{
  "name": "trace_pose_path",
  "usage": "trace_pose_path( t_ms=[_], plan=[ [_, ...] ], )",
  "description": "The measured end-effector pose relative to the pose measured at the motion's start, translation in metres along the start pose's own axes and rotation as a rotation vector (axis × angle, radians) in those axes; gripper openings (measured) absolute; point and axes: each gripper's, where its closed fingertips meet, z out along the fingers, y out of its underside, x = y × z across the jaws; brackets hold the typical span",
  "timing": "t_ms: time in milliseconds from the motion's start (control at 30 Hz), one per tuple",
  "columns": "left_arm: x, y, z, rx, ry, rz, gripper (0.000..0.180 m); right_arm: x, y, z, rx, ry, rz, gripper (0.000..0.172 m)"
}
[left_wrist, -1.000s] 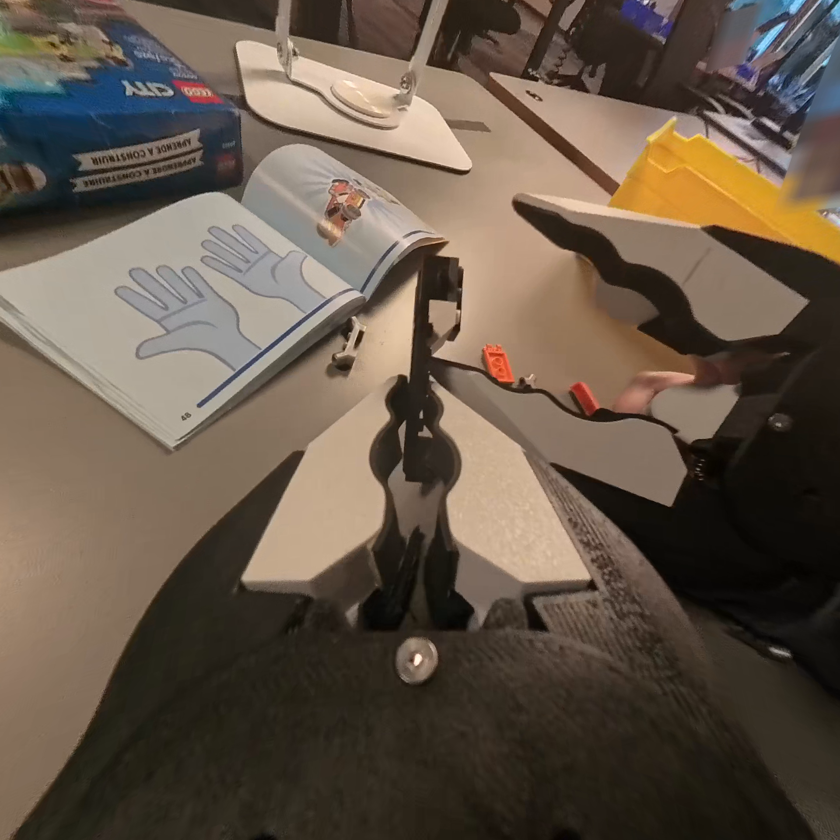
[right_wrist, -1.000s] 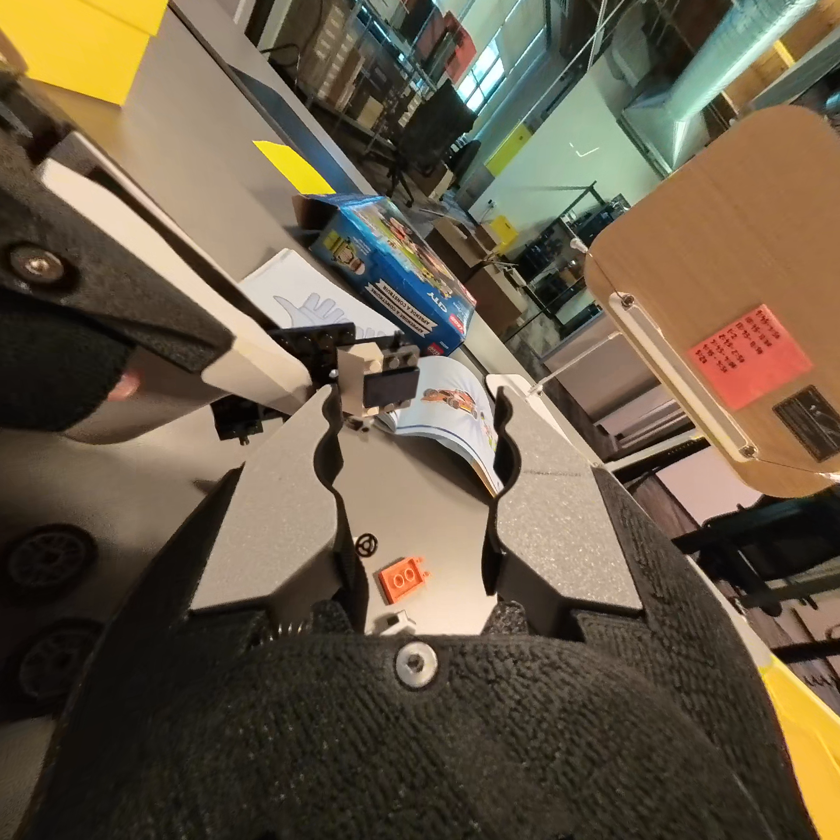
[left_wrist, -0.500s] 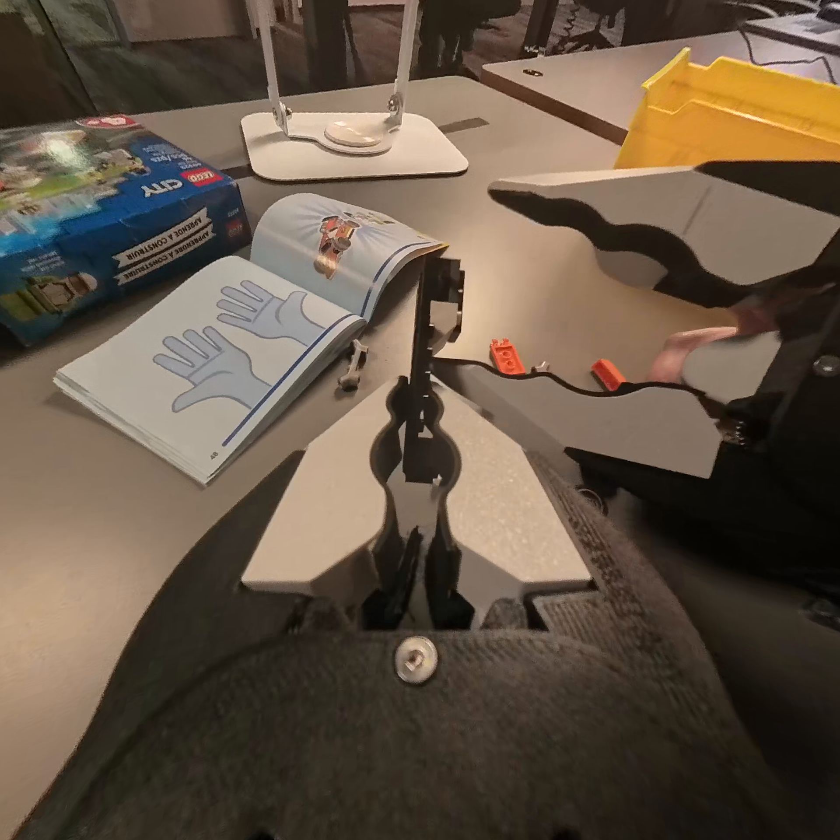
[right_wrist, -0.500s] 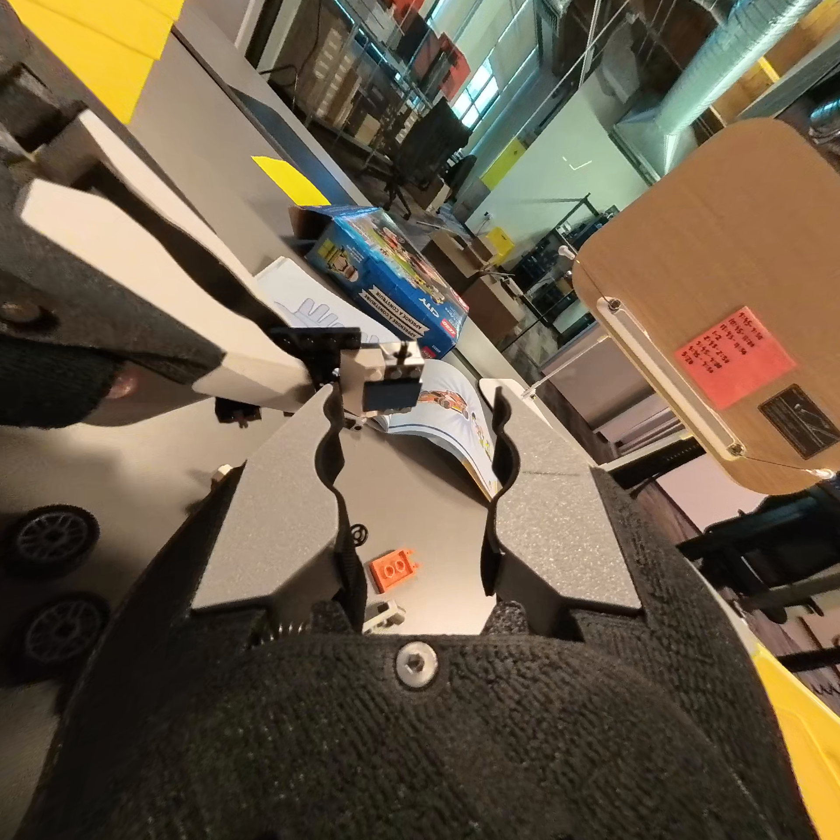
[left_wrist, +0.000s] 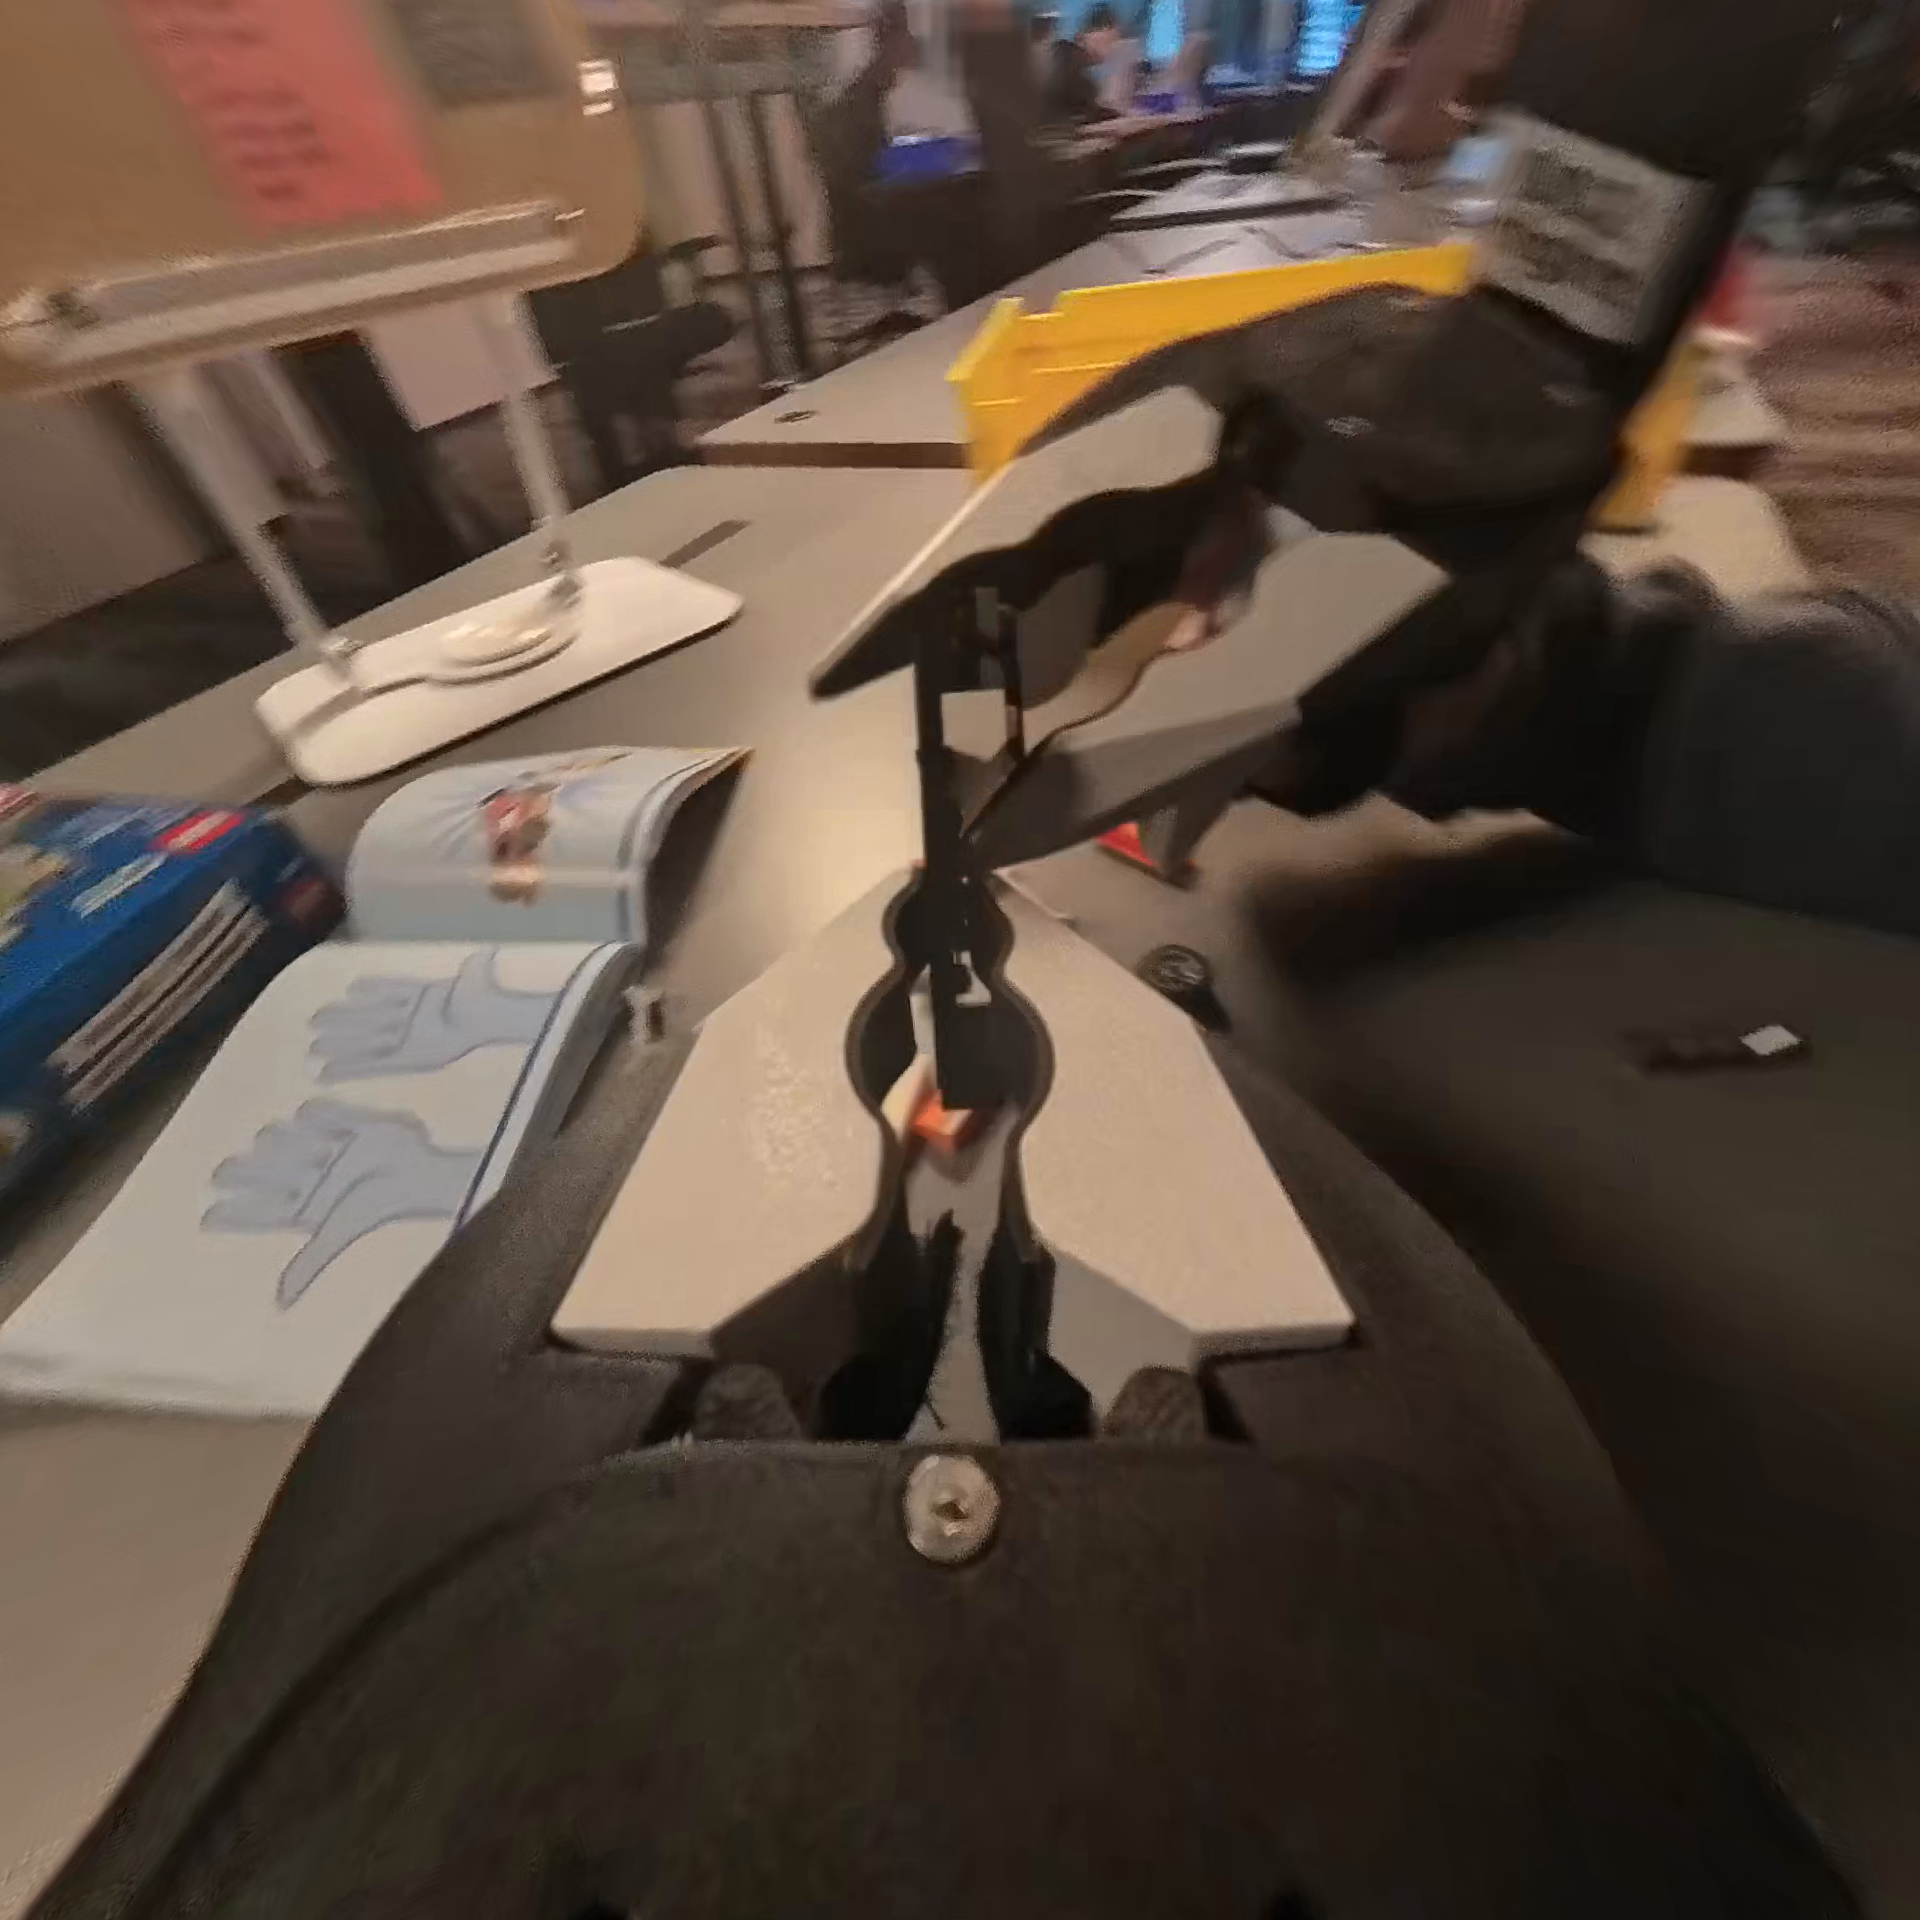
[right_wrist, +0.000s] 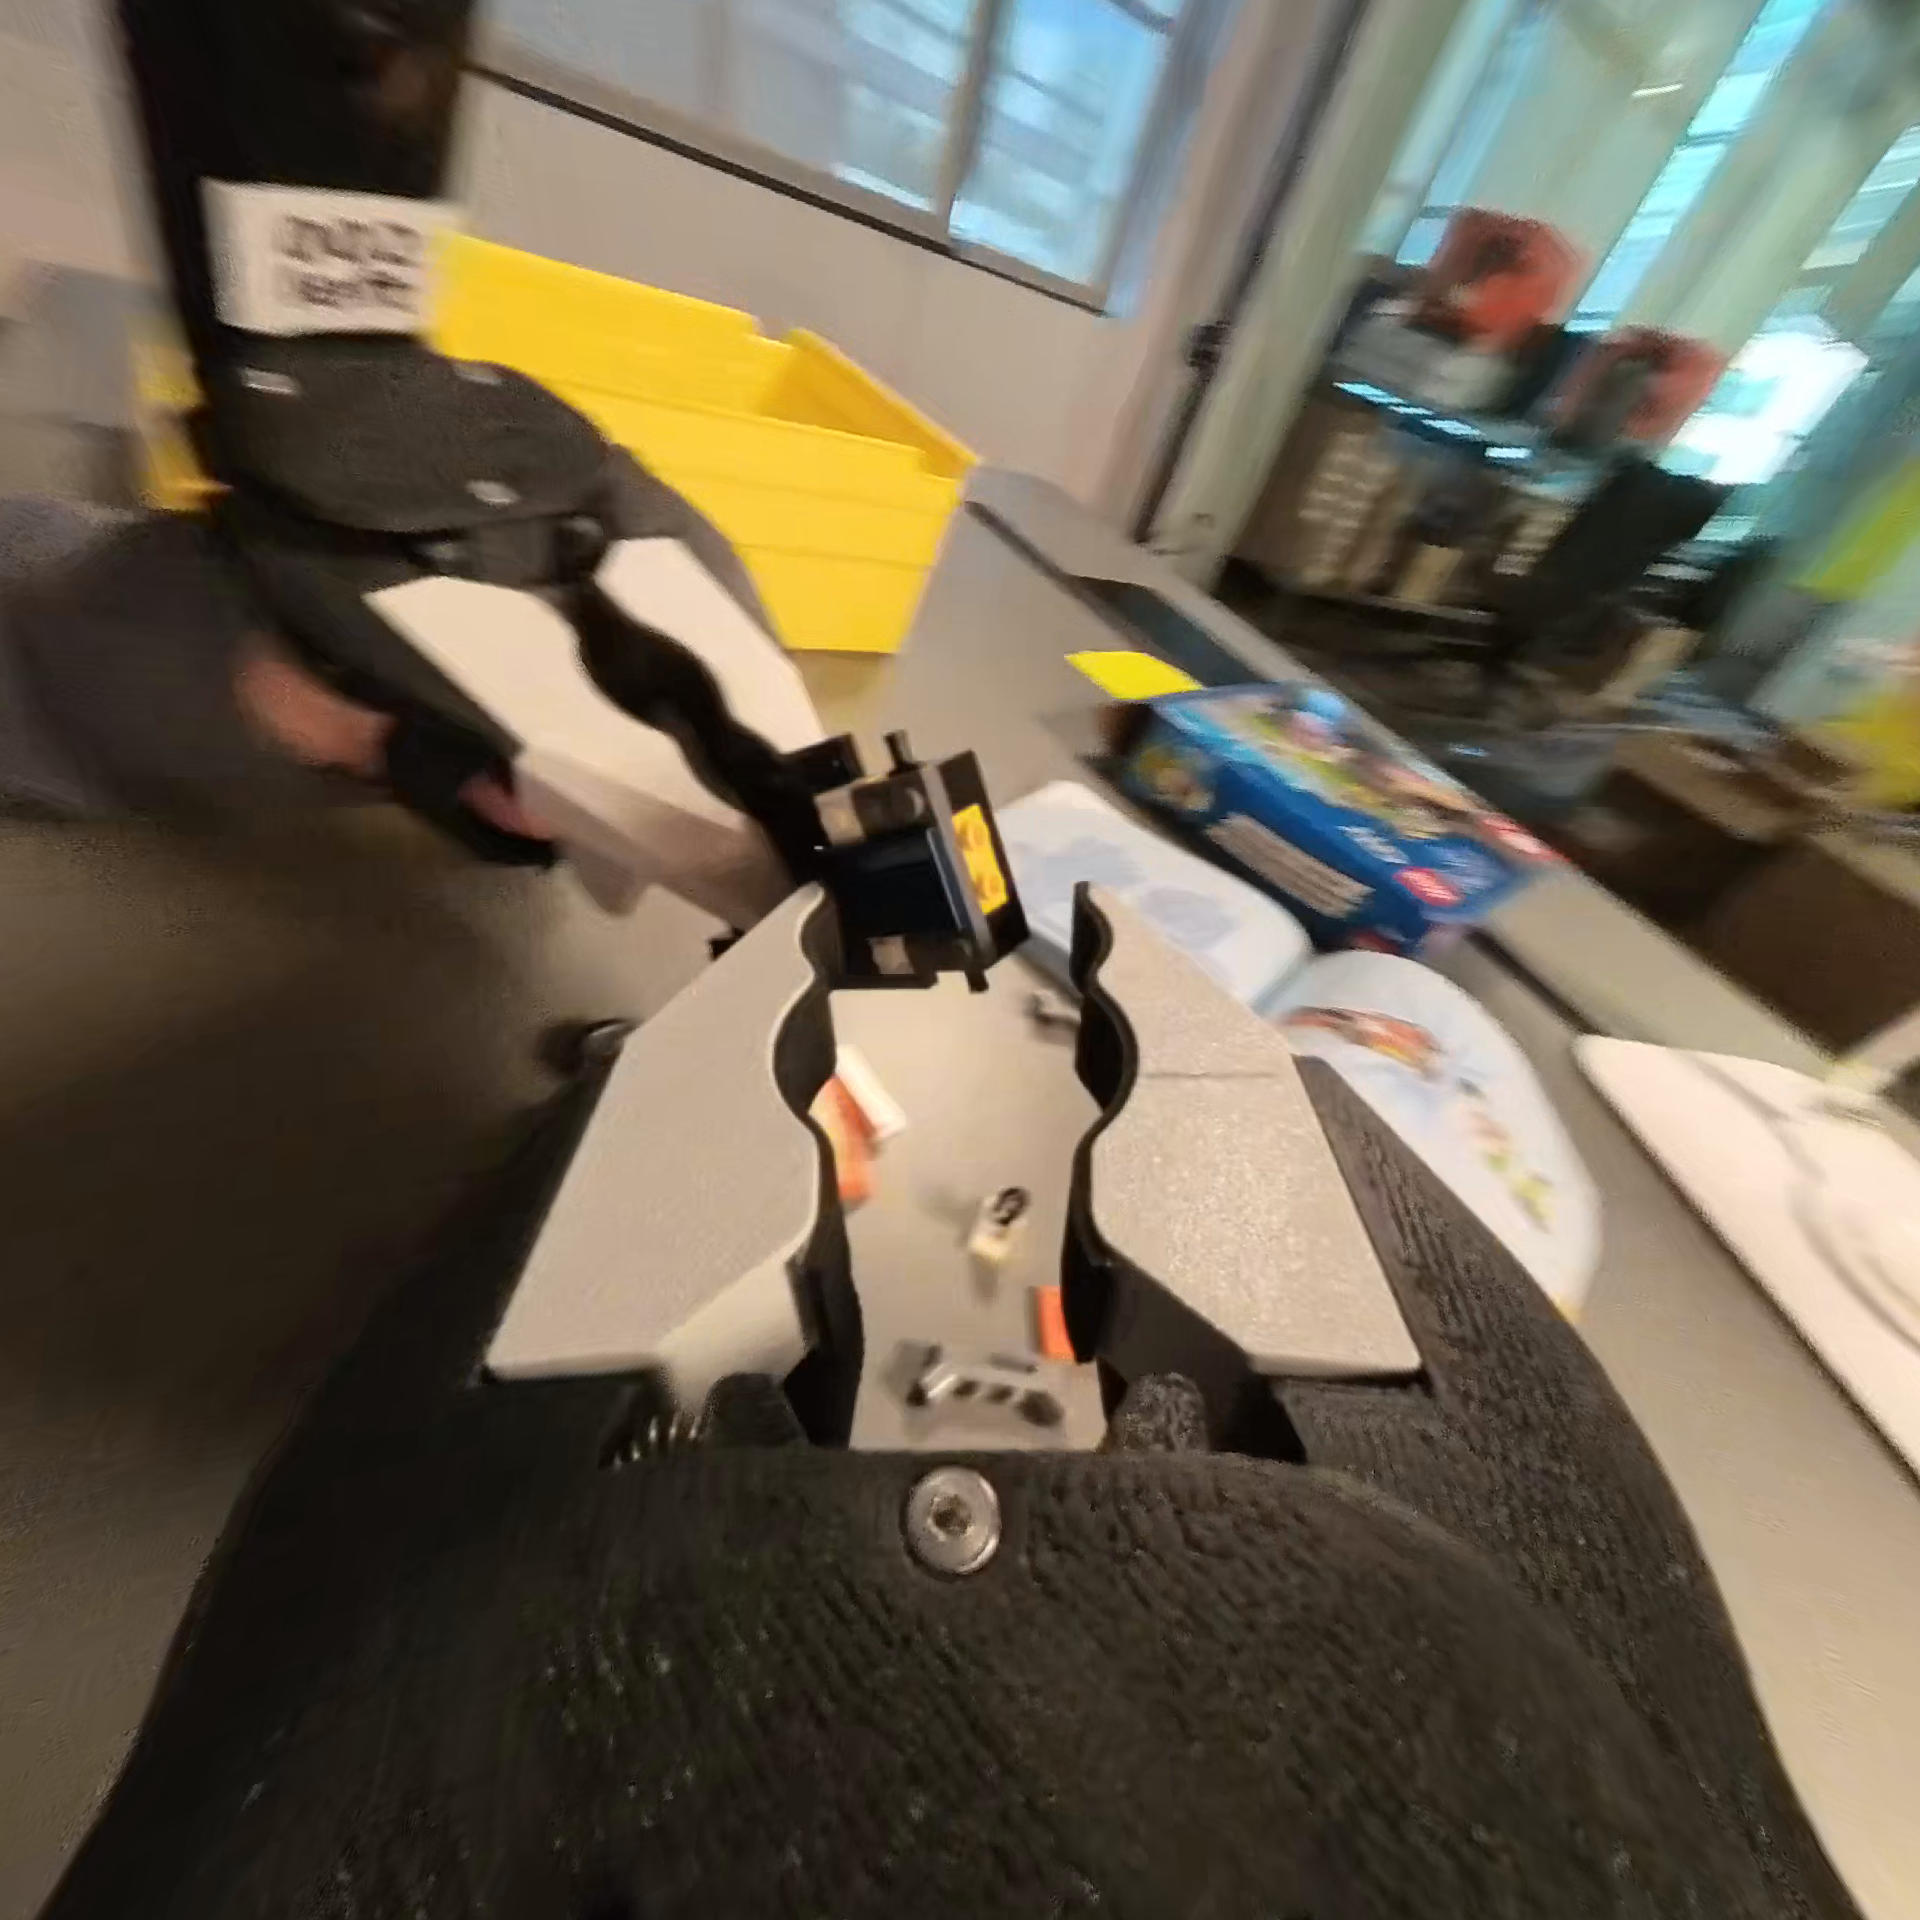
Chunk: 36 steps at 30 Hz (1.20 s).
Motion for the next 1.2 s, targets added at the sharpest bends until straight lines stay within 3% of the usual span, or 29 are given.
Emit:
trace_pose_path(
  t_ms=[133, 200, 333, 400, 633, 867, 1100, 1200],
  plan=[
    [0.030, 0.006, 0.002, -0.035, 0.182, 0.007, 0.009, -0.025, 0.010, -0.015, -0.019, -0.283, 0.123, 0.029],
    [0.028, 0.002, 0.005, 0.002, 0.141, 0.012, 0.012, -0.021, 0.009, -0.017, 0.005, -0.318, 0.234, 0.028],
    [0.006, -0.013, -0.006, 0.119, -0.002, 0.032, 0.057, 0.004, 0.005, -0.013, 0.093, -0.270, 0.479, 0.028],
    [-0.004, -0.015, -0.011, 0.139, -0.052, 0.023, 0.067, 0.011, 0.006, -0.012, 0.121, -0.271, 0.572, 0.028],
    [-0.016, -0.016, -0.011, 0.123, -0.279, 0.228, 0.052, 0.026, 0.014, -0.010, 0.147, -0.267, 0.749, 0.028],
    [-0.003, -0.010, 0.004, 0.062, -0.294, 0.393, 0.056, 0.034, 0.016, -0.014, 0.178, -0.250, 0.823, 0.025],
    [-0.001, -0.010, 0.016, 0.033, -0.305, 0.367, 0.063, 0.041, 0.016, -0.015, 0.199, -0.192, 0.818, 0.024],
    [-0.009, -0.016, 0.021, 0.026, -0.376, 0.295, 0.070, 0.045, 0.009, -0.018, 0.256, -0.179, 0.841, 0.023]
  ],
)
